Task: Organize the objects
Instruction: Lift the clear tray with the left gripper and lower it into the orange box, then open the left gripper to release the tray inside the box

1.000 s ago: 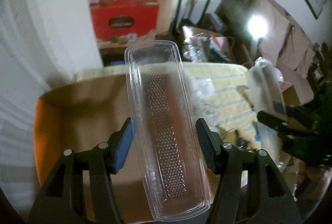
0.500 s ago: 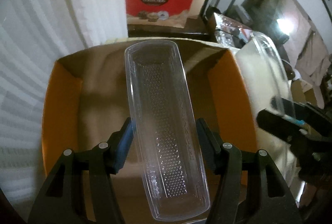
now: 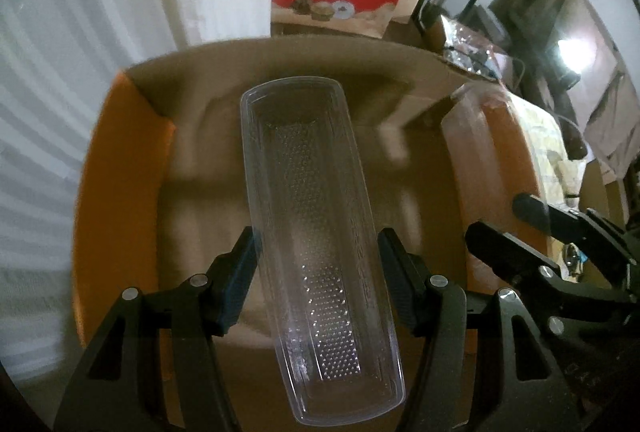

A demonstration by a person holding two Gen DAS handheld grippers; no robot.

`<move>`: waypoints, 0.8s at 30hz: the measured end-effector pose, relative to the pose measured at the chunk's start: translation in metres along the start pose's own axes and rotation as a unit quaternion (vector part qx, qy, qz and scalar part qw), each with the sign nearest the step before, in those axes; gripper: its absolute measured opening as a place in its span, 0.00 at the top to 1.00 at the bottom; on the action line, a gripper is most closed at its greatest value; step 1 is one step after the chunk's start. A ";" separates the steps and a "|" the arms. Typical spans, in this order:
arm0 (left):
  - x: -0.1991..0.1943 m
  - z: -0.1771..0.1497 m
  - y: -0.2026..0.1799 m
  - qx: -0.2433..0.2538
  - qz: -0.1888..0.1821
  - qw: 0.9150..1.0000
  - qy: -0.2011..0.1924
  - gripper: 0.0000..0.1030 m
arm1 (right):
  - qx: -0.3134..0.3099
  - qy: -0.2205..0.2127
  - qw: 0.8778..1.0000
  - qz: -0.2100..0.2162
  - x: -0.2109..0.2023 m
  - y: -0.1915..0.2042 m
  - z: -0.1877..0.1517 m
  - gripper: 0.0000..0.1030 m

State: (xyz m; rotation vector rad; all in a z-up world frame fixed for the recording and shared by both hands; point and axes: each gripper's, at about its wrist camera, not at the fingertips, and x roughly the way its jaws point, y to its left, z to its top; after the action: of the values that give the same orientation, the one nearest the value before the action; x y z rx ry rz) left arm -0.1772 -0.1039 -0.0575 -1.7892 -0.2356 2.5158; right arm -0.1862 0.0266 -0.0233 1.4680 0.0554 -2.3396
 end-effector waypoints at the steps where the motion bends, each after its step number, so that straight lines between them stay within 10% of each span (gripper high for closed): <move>1: 0.004 0.000 0.000 -0.001 -0.003 1.000 0.004 0.44 | -0.003 -0.001 1.000 0.000 -0.001 0.000 0.000 0.37; 24: 0.053 0.005 -0.034 0.036 0.008 0.997 0.063 0.45 | 0.010 -0.066 0.998 0.015 -0.081 -0.040 -0.021 0.26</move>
State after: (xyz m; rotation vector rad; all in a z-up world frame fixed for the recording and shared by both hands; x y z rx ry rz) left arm -0.2009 -0.0640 -0.1003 -1.9195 -0.1251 2.3780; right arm -0.1506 0.0925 0.0310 1.3107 -0.0256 -2.4125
